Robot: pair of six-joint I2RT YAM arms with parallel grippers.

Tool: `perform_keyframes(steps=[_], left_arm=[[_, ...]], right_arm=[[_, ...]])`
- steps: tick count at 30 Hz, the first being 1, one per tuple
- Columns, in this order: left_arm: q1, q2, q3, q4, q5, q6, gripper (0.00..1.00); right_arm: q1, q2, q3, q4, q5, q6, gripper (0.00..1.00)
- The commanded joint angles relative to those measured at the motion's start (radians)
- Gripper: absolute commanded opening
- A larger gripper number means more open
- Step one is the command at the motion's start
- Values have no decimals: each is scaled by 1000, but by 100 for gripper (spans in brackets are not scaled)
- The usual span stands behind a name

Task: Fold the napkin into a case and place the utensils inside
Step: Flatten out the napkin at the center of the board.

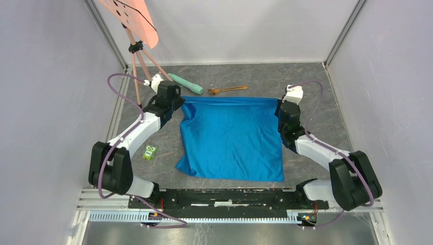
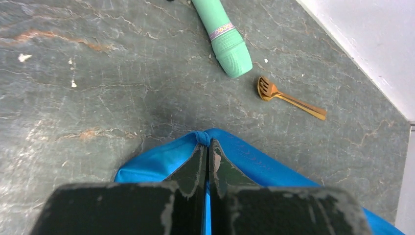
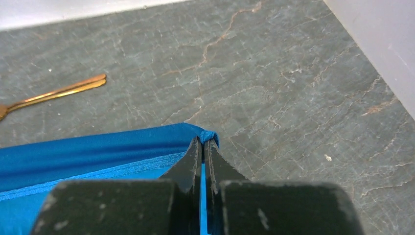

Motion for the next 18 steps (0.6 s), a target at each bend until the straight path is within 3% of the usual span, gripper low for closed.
perform_keyframes(steps=[1,6,9,12,18], left_arm=[[69,53,22,142,137,-46,2],[128,117,29,205,273,-40,2],[152,124,65,214,403,-23,2],[155,34,8,280,416,-19,2],[155,-247,-101,242,346,1,2]], right_arm=[[-28,61,67,104,-14,-38,0],[-49,91,58,151,-70,-47,0],[-74,110,110,93,-42,-29,0],[-97,100,165,24,2,-24,0],[-96,-51,137,-33,-159,-49,0]])
